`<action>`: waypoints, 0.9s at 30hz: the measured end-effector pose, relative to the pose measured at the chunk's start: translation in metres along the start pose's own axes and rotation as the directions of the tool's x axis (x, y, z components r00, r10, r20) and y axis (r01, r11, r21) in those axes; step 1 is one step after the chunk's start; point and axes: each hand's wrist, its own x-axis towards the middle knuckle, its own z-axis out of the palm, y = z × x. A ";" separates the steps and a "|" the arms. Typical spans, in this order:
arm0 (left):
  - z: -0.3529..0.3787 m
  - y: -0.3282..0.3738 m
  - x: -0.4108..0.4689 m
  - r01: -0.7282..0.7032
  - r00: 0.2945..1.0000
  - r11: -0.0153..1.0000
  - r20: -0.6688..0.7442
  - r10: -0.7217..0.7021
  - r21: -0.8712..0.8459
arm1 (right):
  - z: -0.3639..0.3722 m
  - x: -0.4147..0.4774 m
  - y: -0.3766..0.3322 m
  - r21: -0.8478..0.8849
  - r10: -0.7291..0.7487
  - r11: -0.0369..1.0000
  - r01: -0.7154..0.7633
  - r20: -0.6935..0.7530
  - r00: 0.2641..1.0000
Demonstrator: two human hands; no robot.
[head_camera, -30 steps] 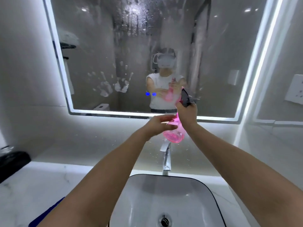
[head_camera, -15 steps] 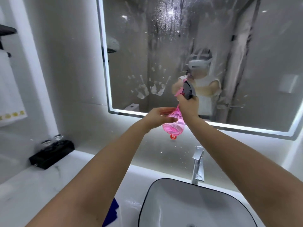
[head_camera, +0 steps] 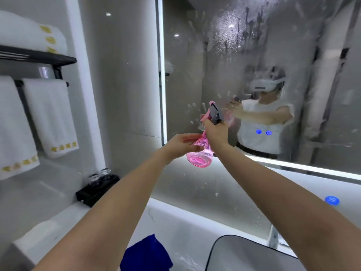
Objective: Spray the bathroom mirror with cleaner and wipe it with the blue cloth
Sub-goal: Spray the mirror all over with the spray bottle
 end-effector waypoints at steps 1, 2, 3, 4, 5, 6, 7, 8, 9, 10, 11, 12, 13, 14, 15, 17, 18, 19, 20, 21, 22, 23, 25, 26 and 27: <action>-0.006 -0.003 0.000 0.006 1.000 1.000 -0.006 -0.006 0.003 | 0.007 -0.001 0.000 -0.004 0.002 1.000 -0.002 0.013 1.000; -0.011 -0.008 -0.001 0.010 1.000 1.000 -0.014 -0.010 0.006 | 0.014 -0.001 0.001 -0.004 0.003 1.000 -0.002 0.019 1.000; -0.015 -0.011 -0.001 0.010 1.000 1.000 -0.020 -0.010 0.001 | 0.020 -0.003 0.001 -0.012 0.006 1.000 -0.006 0.016 1.000; -0.020 -0.015 -0.002 0.008 1.000 1.000 -0.027 -0.009 -0.006 | 0.026 -0.005 0.003 -0.016 0.017 1.000 -0.017 0.001 1.000; -0.024 -0.019 -0.002 0.009 0.999 1.000 -0.032 -0.010 -0.011 | 0.032 -0.007 0.005 -0.016 0.029 0.999 -0.029 -0.009 1.000; -0.028 -0.023 -0.003 0.010 0.999 1.000 -0.032 -0.010 -0.014 | 0.037 -0.007 0.008 -0.014 0.026 1.000 -0.026 -0.018 0.999; -0.032 -0.027 -0.003 0.011 0.999 1.000 -0.033 -0.011 -0.015 | 0.042 -0.009 0.010 -0.016 0.029 0.999 -0.029 -0.018 0.999; -0.035 -0.031 -0.003 0.011 0.999 1.000 -0.033 -0.011 -0.016 | 0.046 -0.009 0.013 -0.017 0.026 1.000 -0.026 -0.015 1.000; -0.039 -0.034 -0.004 0.013 0.999 1.000 -0.032 -0.013 -0.014 | 0.050 -0.009 0.016 -0.020 0.025 0.999 -0.025 -0.001 1.000; -0.042 -0.036 -0.004 0.017 0.999 1.000 -0.027 -0.017 -0.011 | 0.053 -0.009 0.018 -0.031 0.025 0.999 -0.025 0.014 1.000; -0.046 -0.039 -0.004 0.023 0.999 1.000 -0.023 -0.023 -0.009 | 0.057 -0.010 0.020 -0.043 0.028 0.999 -0.027 0.030 0.999; -0.049 -0.041 -0.005 0.025 0.999 1.000 -0.022 -0.026 -0.011 | 0.061 -0.009 0.022 -0.047 0.026 0.999 -0.025 0.037 0.999; -0.051 -0.042 -0.005 0.026 0.999 1.000 -0.024 -0.026 -0.018 | 0.064 -0.010 0.023 -0.047 0.022 0.999 -0.020 0.039 0.999; -0.053 -0.044 -0.006 0.025 0.999 0.999 -0.027 -0.026 -0.026 | 0.067 -0.009 0.025 -0.047 0.015 0.999 -0.014 0.031 0.999; -0.055 -0.046 -0.006 0.027 0.999 0.999 -0.028 -0.028 -0.030 | 0.070 -0.009 0.026 -0.051 0.009 0.999 -0.008 0.020 1.000; -0.059 -0.052 -0.007 0.037 0.999 0.999 -0.027 -0.038 -0.026 | 0.077 -0.009 0.031 -0.080 0.002 0.997 -0.002 -0.001 1.000; -0.060 -0.056 -0.007 0.042 0.999 0.999 -0.027 -0.043 -0.022 | 0.079 -0.007 0.035 -0.098 0.000 0.995 -0.001 -0.010 1.000; -0.062 -0.059 -0.007 0.046 0.999 0.999 -0.027 -0.046 -0.018 | 0.081 -0.007 0.038 -0.109 0.003 0.994 -0.004 -0.013 1.000; -0.064 -0.062 -0.006 0.047 0.999 0.999 -0.024 -0.047 -0.017 | 0.083 -0.007 0.041 -0.109 0.004 0.994 -0.006 -0.015 1.000; -0.066 -0.065 -0.006 0.049 0.999 0.999 -0.019 -0.049 -0.017 | 0.085 -0.008 0.043 -0.102 0.009 0.995 -0.010 -0.012 1.000; -0.068 -0.067 -0.006 0.052 0.999 0.998 -0.014 -0.053 -0.018 | 0.086 -0.008 0.046 -0.091 0.012 0.996 -0.013 -0.007 1.000; -0.069 -0.070 -0.005 0.058 0.998 0.998 -0.011 -0.058 -0.020 | 0.087 -0.008 0.049 -0.081 0.014 0.997 -0.014 0.001 1.000; -0.072 -0.076 -0.003 0.067 0.998 0.997 0.001 -0.067 -0.027 | 0.089 -0.008 0.054 -0.064 -0.002 0.998 0.002 0.008 1.000; -0.074 -0.079 -0.003 0.072 0.997 0.997 0.006 -0.072 -0.027 | 0.091 -0.008 0.057 -0.050 -0.013 0.999 0.013 0.001 1.000; -0.074 -0.082 -0.002 0.076 0.997 0.997 0.010 -0.076 -0.024 | 0.092 -0.010 0.059 -0.038 -0.018 0.999 0.018 -0.006 1.000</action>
